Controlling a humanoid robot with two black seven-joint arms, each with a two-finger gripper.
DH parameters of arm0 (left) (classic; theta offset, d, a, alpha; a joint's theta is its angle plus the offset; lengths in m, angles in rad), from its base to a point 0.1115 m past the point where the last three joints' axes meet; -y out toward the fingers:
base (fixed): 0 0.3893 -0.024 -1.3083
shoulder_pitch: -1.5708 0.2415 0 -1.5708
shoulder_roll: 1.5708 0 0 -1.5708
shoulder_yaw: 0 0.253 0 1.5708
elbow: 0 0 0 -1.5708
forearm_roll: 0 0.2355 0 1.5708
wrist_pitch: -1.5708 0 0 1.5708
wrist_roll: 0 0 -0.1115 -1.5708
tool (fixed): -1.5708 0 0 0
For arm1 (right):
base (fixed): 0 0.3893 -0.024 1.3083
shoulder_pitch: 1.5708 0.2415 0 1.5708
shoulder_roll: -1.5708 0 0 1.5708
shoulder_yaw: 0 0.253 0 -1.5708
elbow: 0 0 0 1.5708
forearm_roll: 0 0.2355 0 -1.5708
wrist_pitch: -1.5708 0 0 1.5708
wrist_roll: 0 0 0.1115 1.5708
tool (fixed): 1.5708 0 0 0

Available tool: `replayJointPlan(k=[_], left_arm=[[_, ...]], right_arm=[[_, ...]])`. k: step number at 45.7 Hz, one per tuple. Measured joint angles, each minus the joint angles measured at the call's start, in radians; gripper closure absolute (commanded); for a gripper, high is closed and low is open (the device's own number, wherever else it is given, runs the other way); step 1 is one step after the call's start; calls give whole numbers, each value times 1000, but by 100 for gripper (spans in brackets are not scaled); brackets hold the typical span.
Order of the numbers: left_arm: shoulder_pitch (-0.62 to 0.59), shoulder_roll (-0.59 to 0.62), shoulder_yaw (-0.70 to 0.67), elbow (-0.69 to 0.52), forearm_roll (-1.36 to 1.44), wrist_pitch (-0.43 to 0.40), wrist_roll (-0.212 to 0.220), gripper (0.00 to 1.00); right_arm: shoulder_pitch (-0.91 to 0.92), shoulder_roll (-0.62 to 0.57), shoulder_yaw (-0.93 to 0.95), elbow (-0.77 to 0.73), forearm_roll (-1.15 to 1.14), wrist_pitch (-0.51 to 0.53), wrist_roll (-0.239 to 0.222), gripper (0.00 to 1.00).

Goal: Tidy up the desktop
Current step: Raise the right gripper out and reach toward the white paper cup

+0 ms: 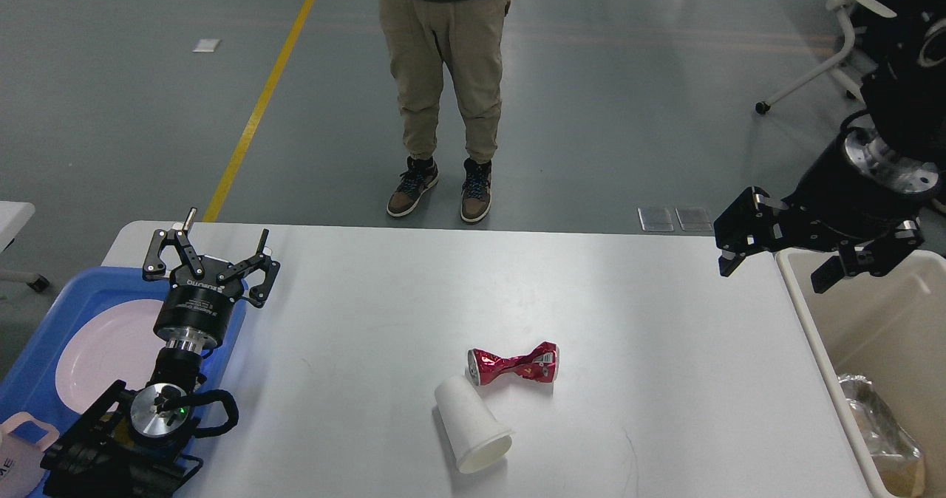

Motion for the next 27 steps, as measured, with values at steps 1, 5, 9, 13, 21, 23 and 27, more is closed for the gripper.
replayJointPlan(k=[1,5,9,13,21,23,27], left_arm=[[0,0,0,0,0,0,0,4],[0,0,0,0,0,0,0,4],[0,0,0,1,0,1,0,4],[0,1,0,1,0,1,0,4],[0,0,0,1,0,1,0,4],[0,0,0,0,0,1,1,4],[0,0,0,0,0,1,1,4]], right_arm=[[20,6,-9,16,12,-2,0,7],[112,35,-38,89,68,-19,0,7],[177,59,-50,145,94,-47,1,6],[199,68,-53,168,101,-63,1,6],[203,70,-55,174,101,-66,1,5],[203,68,-56,174,101,-66,1,5],[202,66,-54,174,101,-66,2,5]])
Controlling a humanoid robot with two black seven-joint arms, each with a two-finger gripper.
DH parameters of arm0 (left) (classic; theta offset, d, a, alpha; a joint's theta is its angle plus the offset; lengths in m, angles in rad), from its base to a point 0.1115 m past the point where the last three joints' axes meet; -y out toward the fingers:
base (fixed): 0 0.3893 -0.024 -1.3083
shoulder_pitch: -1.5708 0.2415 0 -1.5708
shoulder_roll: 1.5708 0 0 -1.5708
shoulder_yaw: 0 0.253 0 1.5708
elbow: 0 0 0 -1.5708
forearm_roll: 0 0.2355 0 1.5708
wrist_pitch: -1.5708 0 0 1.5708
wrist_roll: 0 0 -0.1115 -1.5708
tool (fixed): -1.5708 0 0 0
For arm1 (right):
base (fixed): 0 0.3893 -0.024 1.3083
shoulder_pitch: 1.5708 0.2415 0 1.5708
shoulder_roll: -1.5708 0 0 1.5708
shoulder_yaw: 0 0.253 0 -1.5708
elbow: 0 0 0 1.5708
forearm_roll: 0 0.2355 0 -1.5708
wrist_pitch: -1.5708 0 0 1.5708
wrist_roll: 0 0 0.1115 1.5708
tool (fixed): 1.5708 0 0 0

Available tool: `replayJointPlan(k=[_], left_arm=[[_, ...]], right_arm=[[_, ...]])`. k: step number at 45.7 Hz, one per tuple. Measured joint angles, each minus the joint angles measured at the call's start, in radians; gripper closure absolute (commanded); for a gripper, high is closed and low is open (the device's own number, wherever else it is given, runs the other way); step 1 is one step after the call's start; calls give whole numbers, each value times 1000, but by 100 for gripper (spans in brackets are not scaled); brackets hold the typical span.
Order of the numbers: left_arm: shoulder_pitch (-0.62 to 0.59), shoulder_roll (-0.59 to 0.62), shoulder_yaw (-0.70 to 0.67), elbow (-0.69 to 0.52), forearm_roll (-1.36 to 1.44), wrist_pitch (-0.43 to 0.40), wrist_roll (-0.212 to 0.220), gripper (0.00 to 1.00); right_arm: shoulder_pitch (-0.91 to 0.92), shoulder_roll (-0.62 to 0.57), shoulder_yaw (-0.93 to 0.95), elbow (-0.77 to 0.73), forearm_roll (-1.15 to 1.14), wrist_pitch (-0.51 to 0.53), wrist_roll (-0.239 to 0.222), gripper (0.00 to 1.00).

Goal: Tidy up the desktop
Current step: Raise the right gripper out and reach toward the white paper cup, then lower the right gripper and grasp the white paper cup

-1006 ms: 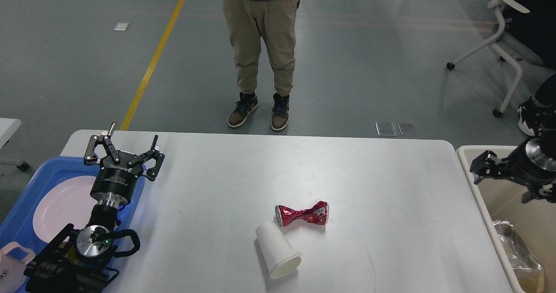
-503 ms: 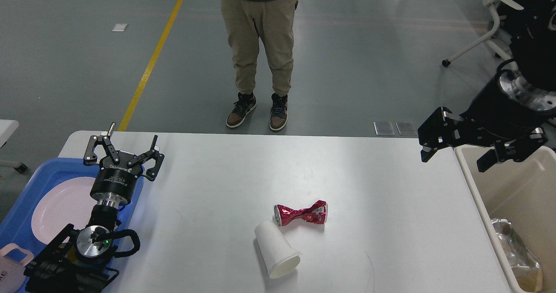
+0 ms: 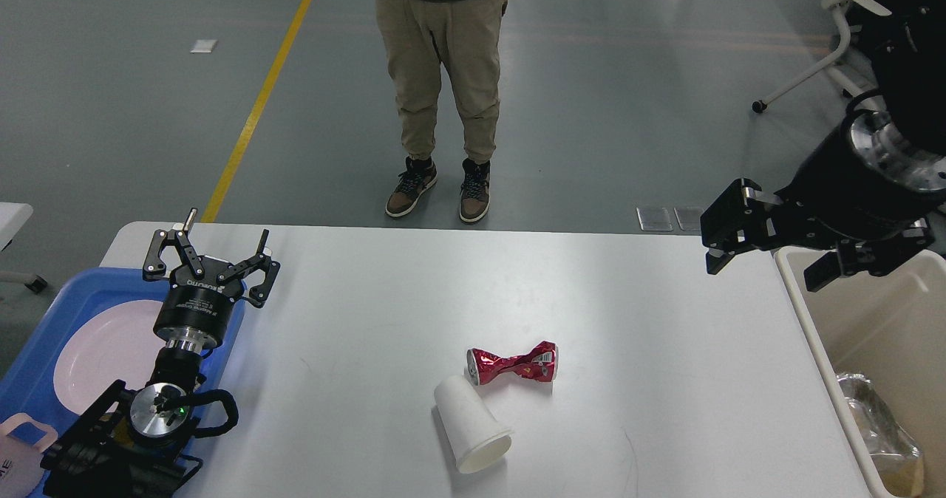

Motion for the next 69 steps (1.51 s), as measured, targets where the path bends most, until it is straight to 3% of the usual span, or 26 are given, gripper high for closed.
replayJointPlan(k=[11,17,28,36,45,55,69], left_arm=[[0,0,0,0,0,0,0,4],[0,0,0,-1,0,0,0,4],[0,0,0,0,0,0,-2,4],[0,0,0,0,0,0,-2,4],[0,0,0,0,0,0,-2,4],[0,0,0,0,0,0,-1,4],[0,0,0,0,0,-1,0,4]], right_arm=[[-35,9,79,-12,6,-18,2,5],[-104,43,214,-22,6,-91,2,5],[-303,280,418,-76,-30,-309,-2,5],[-413,429,499,-134,-100,-393,-5,5],[-590,511,551,-245,-133,-462,-31,5],[-870,577,560,-401,-160,-556,-107,6],[-1046,582,574,-472,-265,-636,-115,6]])
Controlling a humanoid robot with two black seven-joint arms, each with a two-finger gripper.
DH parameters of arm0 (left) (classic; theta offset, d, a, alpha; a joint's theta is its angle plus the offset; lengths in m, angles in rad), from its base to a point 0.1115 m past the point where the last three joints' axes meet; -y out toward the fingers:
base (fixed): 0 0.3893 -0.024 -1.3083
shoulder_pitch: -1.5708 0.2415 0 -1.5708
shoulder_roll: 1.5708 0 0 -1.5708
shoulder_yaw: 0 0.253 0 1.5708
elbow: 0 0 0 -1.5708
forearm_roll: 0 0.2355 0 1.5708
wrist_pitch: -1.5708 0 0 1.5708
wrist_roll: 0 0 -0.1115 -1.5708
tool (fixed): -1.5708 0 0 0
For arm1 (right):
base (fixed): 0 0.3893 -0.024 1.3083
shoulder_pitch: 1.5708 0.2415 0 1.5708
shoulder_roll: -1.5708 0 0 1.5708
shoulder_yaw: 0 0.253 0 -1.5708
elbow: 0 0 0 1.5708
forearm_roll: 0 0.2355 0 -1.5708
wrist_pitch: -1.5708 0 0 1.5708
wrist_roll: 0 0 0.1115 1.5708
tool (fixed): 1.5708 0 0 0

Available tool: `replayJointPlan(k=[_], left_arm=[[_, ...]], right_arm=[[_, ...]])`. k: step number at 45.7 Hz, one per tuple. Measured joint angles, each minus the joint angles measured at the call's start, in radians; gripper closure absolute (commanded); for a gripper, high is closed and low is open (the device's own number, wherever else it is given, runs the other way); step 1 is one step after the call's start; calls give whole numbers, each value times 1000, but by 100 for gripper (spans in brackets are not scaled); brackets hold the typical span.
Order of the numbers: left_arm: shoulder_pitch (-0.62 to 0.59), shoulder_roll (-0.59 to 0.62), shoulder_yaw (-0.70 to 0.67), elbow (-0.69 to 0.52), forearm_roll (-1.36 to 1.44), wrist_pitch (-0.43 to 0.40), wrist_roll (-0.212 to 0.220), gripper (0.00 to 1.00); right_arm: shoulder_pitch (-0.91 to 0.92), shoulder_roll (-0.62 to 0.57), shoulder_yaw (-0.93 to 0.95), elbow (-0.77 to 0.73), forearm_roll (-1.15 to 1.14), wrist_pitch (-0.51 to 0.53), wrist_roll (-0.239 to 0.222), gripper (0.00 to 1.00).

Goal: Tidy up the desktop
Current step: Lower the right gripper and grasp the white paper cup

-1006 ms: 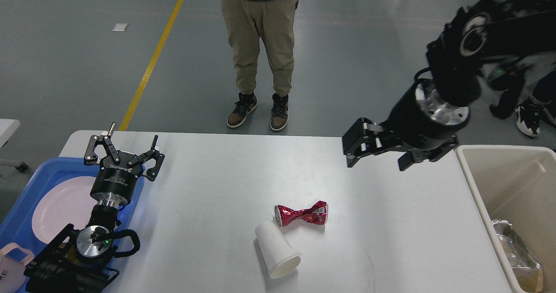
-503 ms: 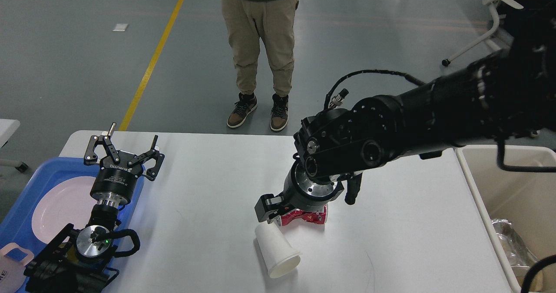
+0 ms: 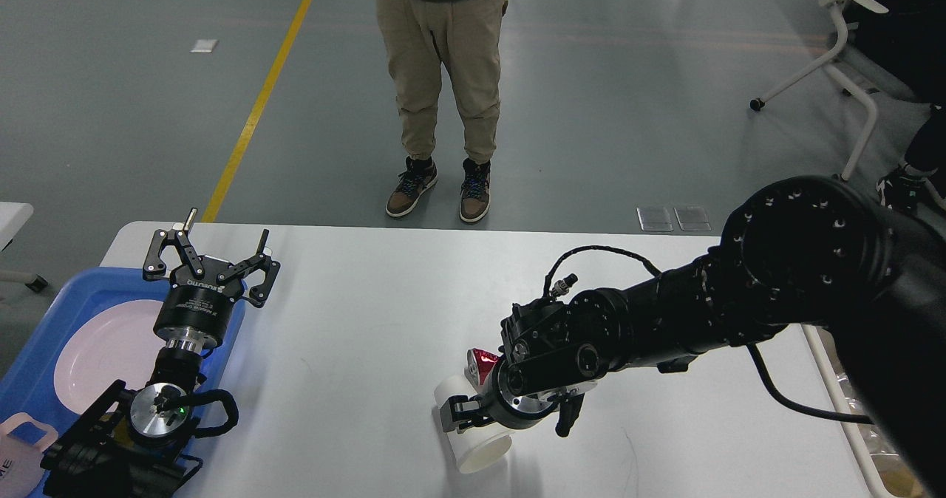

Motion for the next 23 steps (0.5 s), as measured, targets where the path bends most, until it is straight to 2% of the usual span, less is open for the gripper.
replayJointPlan(k=[4,23], left_arm=[[0,0,0,0,0,0,0,4],[0,0,0,0,0,0,0,4]], right_arm=[[-38,-1,26,-15,-23,-11,0,11],[-174,-8,85,-106,-129,-42,1,11]])
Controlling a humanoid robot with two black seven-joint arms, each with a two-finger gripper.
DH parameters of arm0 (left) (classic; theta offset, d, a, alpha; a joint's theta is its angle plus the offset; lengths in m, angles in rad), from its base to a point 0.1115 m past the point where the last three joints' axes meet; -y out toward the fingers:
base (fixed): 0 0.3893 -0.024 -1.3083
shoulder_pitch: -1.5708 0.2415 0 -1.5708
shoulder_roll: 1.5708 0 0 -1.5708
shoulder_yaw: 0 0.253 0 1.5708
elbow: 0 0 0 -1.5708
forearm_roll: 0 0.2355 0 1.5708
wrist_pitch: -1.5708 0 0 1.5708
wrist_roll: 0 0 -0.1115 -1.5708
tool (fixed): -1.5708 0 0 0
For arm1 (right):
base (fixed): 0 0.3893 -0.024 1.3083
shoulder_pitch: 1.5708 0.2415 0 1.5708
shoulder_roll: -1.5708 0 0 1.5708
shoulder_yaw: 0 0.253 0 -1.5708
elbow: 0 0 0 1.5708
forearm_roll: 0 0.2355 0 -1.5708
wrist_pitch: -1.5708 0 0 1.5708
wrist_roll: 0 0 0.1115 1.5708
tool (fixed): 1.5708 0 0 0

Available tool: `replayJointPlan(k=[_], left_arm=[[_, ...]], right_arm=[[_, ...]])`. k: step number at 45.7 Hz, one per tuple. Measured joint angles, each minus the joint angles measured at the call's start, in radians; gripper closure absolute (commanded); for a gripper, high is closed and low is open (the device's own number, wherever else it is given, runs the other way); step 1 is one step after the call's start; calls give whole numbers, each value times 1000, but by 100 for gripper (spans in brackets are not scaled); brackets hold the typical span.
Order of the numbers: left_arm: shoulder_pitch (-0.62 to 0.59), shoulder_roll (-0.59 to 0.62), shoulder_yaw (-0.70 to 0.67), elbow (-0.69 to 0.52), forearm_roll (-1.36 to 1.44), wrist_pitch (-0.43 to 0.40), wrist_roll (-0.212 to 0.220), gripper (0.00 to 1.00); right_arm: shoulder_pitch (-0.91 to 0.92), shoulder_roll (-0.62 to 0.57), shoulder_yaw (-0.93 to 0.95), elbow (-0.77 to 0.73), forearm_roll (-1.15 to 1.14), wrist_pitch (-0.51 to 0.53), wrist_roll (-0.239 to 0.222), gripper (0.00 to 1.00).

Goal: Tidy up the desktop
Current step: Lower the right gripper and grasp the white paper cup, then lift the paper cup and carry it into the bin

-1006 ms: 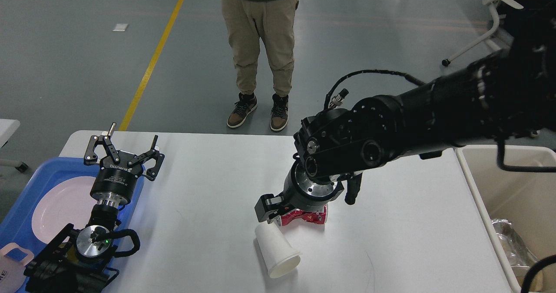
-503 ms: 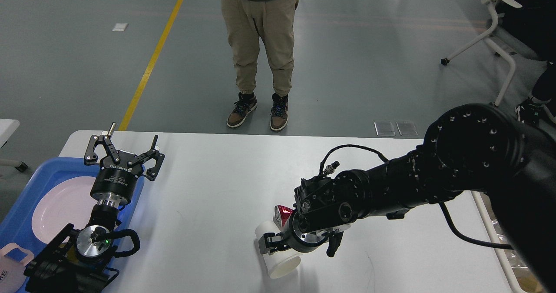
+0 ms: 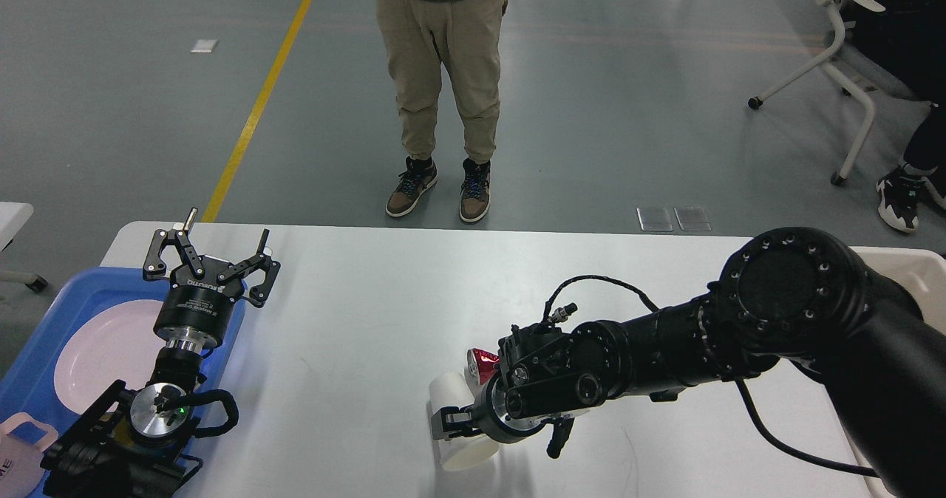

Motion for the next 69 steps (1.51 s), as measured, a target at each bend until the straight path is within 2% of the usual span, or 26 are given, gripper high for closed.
replayJointPlan(k=[9,14,24,29,32,33,43,59,69], left_arm=[[0,0,0,0,0,1,0,4],[0,0,0,0,0,1,0,4],[0,0,0,0,0,1,0,4],[0,0,0,0,0,1,0,4],[0,0,0,0,0,1,0,4],[0,0,0,0,0,1,0,4],[0,0,0,0,0,1,0,4],[0,0,0,0,0,1,0,4],[0,0,0,0,0,1,0,4]], right_arm=[[-36,-1,3,-13,-1,-4,1,12],[-48,-1,6,-19,-1,-8,1,17],[-65,-2,6,-41,0,-10,2,52],[-66,-1,5,-42,3,-3,1,76],[-66,2,5,-42,5,2,0,97],[-66,2,5,-42,6,4,0,100],[-55,8,2,-35,16,75,-3,100],[-12,-6,4,-28,56,94,-5,100],[166,-123,-15,90,193,220,-1,100]])
